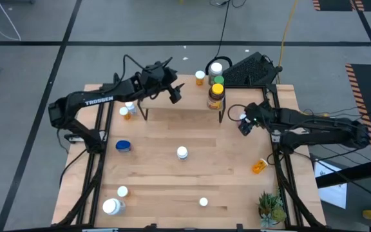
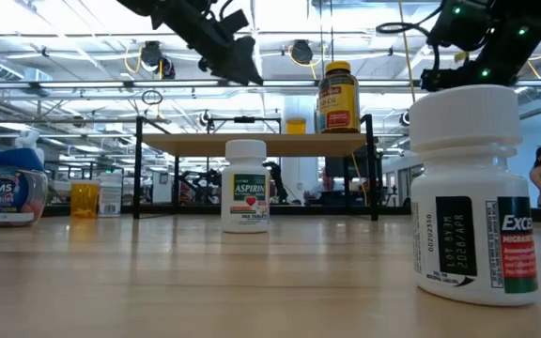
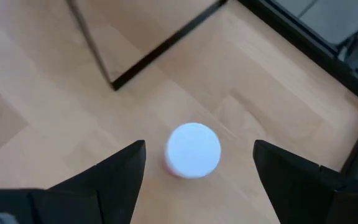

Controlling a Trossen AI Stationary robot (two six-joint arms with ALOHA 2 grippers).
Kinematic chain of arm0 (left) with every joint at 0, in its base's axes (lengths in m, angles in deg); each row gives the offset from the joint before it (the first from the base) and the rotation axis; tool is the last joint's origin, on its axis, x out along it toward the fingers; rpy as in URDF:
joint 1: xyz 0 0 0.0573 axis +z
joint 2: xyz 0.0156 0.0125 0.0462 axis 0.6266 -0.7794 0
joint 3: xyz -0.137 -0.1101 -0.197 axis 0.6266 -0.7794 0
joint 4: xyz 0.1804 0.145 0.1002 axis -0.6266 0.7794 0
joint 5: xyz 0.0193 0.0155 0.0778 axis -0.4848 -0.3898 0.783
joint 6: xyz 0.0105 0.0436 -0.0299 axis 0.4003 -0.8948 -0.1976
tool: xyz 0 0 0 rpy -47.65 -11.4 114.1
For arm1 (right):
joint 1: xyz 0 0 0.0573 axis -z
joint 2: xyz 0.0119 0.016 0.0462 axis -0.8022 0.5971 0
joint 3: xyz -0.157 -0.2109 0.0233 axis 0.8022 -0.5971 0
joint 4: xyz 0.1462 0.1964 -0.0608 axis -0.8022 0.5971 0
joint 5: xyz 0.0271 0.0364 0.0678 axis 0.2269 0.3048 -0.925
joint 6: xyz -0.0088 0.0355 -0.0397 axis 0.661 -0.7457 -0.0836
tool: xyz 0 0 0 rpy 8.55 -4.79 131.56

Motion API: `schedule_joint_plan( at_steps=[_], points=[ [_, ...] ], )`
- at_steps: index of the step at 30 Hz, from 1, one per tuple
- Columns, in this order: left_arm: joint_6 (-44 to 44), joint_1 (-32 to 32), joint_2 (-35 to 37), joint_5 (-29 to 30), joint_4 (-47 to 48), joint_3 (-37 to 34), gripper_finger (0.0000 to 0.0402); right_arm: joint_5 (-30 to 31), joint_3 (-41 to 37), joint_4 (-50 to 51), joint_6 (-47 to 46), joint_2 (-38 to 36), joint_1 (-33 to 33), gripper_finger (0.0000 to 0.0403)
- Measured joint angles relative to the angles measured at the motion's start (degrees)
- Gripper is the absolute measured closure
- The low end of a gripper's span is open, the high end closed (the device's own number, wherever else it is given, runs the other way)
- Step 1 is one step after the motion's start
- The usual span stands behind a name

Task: Pick and place medicine bottles onto shelf by color
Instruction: Put the pink pill bottle on the shelf

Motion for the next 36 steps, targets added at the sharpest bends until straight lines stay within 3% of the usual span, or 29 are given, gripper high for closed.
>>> schedule_joint_plan(
  at_steps=[7, 18, 26, 36],
  points=[
    [2.4, -0.1, 3.8, 4.6, -0.8, -5.3, 0.0092, -0.3, 0.0, -0.4, -1.9, 2.0, 3.1, 0.0112],
    [5.5, -0.1, 7.0, 4.9, -5.1, -15.4, 0.0092, -0.4, 0.0, -2.0, -3.5, 5.1, 6.2, 0.0112],
    [6.0, -0.1, 7.0, 4.9, -5.9, -17.4, 0.0092, -4.9, 0.0, -3.2, -4.0, 8.1, 6.4, 0.0112],
    [6.3, -0.2, 7.0, 4.6, -5.8, -17.4, 0.0092, -3.6, 0.0, -2.8, -5.4, 11.6, 6.4, 0.0112]
  ],
)
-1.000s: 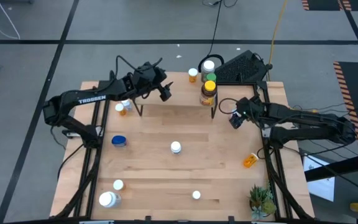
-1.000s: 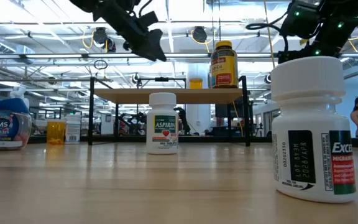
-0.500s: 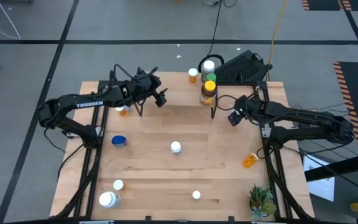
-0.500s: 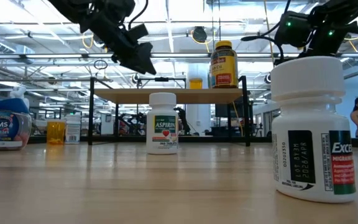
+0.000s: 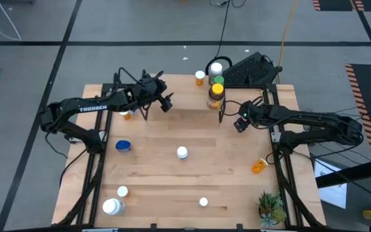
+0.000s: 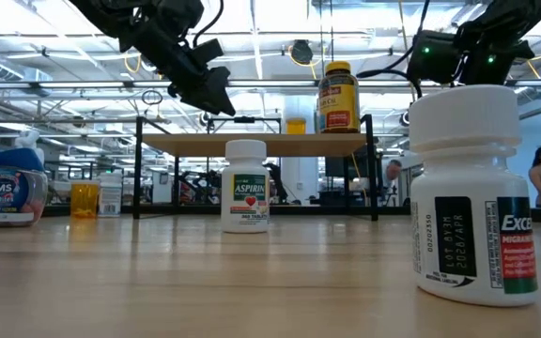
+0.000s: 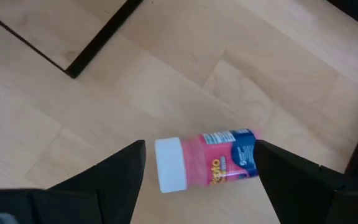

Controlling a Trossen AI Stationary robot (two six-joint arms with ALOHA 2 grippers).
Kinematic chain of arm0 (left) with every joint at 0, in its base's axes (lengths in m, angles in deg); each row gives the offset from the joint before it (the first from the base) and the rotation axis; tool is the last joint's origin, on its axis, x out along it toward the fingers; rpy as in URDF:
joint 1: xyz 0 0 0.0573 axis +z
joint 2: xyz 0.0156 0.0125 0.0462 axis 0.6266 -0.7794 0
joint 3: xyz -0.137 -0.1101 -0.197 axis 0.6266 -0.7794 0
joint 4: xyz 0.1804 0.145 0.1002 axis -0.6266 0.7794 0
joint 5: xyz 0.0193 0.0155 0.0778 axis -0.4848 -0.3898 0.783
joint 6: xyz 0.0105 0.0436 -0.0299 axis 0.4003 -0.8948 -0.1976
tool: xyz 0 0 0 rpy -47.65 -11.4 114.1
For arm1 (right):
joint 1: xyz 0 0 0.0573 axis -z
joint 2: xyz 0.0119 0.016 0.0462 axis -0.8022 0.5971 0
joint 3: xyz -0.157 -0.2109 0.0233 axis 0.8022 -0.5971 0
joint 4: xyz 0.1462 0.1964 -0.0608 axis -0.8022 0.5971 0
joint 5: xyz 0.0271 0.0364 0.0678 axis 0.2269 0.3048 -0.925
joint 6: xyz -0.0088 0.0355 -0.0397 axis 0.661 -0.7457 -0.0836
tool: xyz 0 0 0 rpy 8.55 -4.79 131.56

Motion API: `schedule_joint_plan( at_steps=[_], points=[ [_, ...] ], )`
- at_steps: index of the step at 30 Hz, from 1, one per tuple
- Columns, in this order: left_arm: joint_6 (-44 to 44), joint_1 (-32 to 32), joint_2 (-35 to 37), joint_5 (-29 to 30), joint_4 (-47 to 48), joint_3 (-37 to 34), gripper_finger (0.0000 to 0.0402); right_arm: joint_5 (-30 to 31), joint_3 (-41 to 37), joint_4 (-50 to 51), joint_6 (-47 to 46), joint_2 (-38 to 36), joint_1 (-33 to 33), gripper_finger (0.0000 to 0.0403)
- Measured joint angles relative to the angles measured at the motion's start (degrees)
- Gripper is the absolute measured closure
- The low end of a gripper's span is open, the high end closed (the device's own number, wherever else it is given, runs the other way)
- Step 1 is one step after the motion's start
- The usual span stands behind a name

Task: Pick and place medicine bottles onto shelf by color
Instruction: Put the pink pill bottle on the shelf

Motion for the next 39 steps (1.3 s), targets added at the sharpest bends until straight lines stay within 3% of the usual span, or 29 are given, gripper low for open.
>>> schedule_joint_plan(
  at_steps=[10, 15, 19, 30, 39],
  points=[
    [-0.1, -1.4, 0.0, -0.2, 0.4, 0.0, 0.0092, 2.9, 0.0, 2.6, -2.6, -0.5, 0.0, 0.0112],
    [-0.8, -1.8, 0.0, -0.2, 1.5, 0.0, 0.0092, -7.5, 0.0, 4.0, 8.6, 0.5, -0.3, 0.0112],
    [-0.9, -1.9, 0.0, 0.0, 2.0, 0.0, 0.0092, -10.5, 0.5, 3.2, 14.5, 0.6, -1.1, 0.0112],
    [-0.5, -2.9, 0.0, 0.3, 2.1, 0.0, 0.0092, -5.4, 7.1, 11.3, 28.8, 2.6, -6.7, 0.0112],
    [-0.5, -3.6, 0.0, 0.4, 2.1, 0.0, 0.0092, -5.5, 7.1, 12.8, 31.1, 14.7, -6.9, 0.0112]
  ],
)
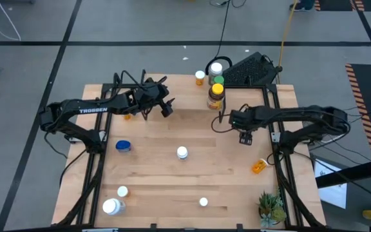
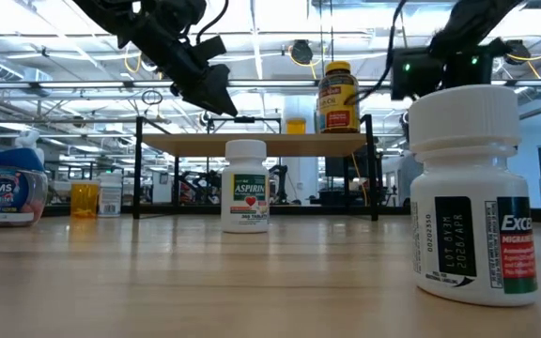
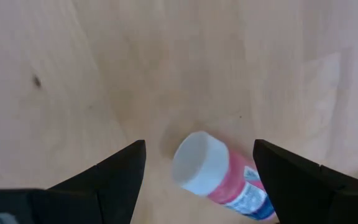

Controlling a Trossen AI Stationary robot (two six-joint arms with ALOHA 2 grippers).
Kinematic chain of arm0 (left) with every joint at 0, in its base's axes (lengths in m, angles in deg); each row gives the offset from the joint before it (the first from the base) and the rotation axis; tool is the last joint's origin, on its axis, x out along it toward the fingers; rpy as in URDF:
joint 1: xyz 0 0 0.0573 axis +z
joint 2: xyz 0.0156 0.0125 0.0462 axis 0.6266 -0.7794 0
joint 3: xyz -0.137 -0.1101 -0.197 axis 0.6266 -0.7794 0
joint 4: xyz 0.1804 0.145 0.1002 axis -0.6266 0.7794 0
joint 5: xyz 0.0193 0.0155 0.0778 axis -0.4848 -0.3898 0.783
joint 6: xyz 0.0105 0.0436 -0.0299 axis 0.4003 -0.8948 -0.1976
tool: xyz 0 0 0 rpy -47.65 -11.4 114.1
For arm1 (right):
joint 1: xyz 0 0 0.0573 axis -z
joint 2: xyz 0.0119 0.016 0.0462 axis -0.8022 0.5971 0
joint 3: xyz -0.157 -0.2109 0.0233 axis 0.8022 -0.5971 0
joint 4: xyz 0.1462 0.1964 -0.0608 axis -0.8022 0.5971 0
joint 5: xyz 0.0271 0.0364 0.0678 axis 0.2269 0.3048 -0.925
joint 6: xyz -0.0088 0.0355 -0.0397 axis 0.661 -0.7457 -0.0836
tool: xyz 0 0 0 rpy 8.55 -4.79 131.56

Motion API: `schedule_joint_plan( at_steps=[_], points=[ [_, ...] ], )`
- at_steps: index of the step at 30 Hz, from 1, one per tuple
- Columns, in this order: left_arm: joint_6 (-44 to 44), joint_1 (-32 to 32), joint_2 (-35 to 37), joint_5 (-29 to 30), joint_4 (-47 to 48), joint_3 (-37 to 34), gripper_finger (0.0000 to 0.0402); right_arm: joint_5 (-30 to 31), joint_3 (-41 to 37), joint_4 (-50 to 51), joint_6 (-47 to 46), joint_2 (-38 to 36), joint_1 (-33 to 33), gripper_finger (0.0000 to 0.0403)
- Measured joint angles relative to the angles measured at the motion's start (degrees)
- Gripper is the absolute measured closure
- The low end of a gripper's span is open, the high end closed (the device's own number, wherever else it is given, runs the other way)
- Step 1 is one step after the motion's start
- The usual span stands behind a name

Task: Pick and place medicine bottles onto shelf by color
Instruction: Put the pink pill bottle on the shelf

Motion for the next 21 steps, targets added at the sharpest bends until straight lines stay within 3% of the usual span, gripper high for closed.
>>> schedule_joint_plan(
  at_steps=[6, 10, 15, 21],
  points=[
    [-0.9, -1.2, 0.0, 4.4, 2.1, 0.0, 0.0092, 8.5, 0.6, 2.2, -8.4, 4.9, 0.1, 0.0112],
    [-1.5, -1.9, 0.0, 8.1, 2.7, 0.0, 0.0092, 7.5, 1.0, 3.9, -14.9, 5.1, 0.0, 0.0112],
    [-1.9, -2.3, 0.0, 8.4, 2.7, 0.0, 0.0092, 2.6, 1.0, 8.4, -25.7, 3.5, 0.0, 0.0112],
    [-1.9, -2.4, 0.0, 8.4, 2.9, 0.0, 0.0092, 5.0, -0.6, 11.9, -34.4, 1.2, 0.1, 0.0112]
  ],
)
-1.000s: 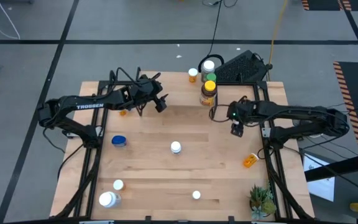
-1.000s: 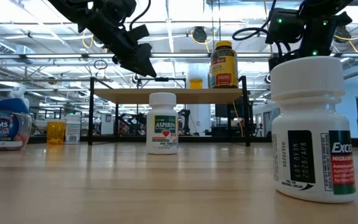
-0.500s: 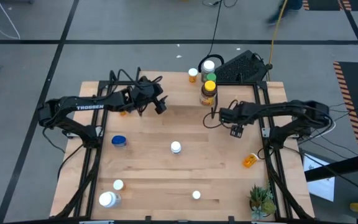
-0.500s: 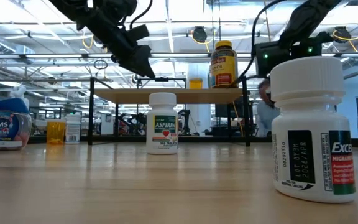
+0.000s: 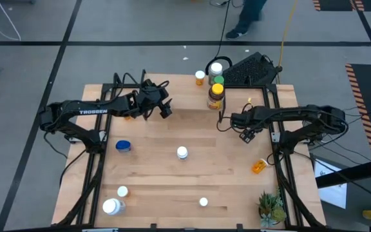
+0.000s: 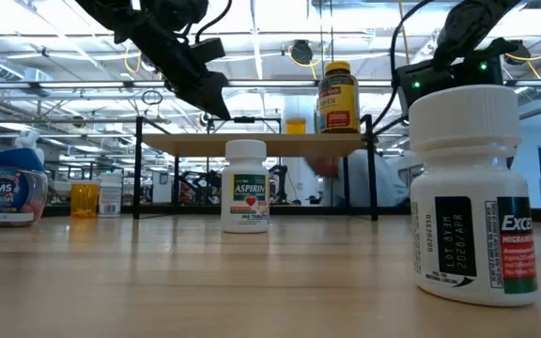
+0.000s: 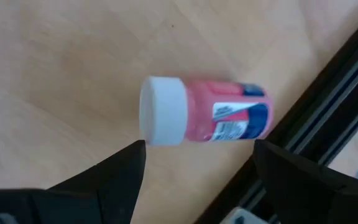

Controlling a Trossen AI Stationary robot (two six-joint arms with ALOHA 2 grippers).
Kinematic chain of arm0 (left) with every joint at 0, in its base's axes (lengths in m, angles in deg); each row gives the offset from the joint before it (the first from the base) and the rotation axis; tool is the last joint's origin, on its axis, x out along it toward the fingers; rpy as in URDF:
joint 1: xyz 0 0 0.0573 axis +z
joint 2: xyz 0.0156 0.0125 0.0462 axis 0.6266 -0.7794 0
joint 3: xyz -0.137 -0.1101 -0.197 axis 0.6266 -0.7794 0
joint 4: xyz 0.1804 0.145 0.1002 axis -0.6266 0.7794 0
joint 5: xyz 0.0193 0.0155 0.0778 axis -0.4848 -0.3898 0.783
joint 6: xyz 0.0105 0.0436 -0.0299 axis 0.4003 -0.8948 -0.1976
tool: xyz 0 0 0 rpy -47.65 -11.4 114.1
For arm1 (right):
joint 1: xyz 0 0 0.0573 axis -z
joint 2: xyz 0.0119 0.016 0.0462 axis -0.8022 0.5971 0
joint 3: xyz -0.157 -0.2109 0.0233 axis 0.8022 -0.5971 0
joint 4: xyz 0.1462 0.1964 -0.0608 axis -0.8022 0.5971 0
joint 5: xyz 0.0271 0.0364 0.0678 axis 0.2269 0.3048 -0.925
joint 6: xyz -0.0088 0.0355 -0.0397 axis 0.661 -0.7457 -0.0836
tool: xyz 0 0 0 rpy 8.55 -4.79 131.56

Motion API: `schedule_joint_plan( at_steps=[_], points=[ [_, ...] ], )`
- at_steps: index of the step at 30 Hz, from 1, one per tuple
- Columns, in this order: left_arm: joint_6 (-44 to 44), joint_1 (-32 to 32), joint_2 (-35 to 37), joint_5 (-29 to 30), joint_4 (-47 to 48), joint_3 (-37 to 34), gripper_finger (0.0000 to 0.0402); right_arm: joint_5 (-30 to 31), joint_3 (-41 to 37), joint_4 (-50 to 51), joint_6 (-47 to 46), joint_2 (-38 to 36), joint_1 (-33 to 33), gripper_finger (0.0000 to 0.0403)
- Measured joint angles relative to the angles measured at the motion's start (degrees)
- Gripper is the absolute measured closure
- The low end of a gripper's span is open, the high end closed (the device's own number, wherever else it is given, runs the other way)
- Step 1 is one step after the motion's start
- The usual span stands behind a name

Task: Pick and place medicine bottles onto shelf by color
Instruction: Put the pink pill bottle on the shelf

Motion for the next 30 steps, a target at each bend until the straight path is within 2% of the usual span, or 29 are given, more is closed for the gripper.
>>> schedule_joint_plan(
  at_steps=[6, 13, 16, 19, 26, 28, 30],
  points=[
    [0.0, -0.7, 0.0, 0.0, 0.0, 0.0, 0.0092, -2.9, -2.3, -6.9, 1.7, -0.4, -0.6, 0.0112],
    [-0.1, -2.5, 0.1, 1.8, 0.4, 0.0, 0.0092, -15.4, -2.3, -11.2, -1.1, -1.0, -3.4, 0.0112],
    [-0.8, -3.3, 0.4, 3.4, 0.6, 0.0, 0.0092, -17.3, -1.3, -10.7, -1.8, -2.2, -5.5, 0.0112],
    [-1.0, -3.7, 1.0, 4.7, 0.8, 0.0, 0.0092, -13.9, 0.2, -10.3, -1.1, -4.2, -6.1, 0.0112],
    [-0.6, -4.4, 2.1, 5.1, 0.9, 0.1, 0.0092, 7.6, 1.3, -8.2, -3.9, -9.8, -4.5, 0.0112],
    [-0.6, -4.7, 2.2, 5.2, 1.7, 0.1, 0.0092, 10.3, 1.3, -6.6, -2.9, -10.8, -3.5, 0.0112],
    [-0.7, -5.0, 2.6, 5.8, 2.5, 0.0, 0.0092, 10.4, 1.3, -6.3, 4.7, -11.1, -2.4, 0.0112]
  ],
)
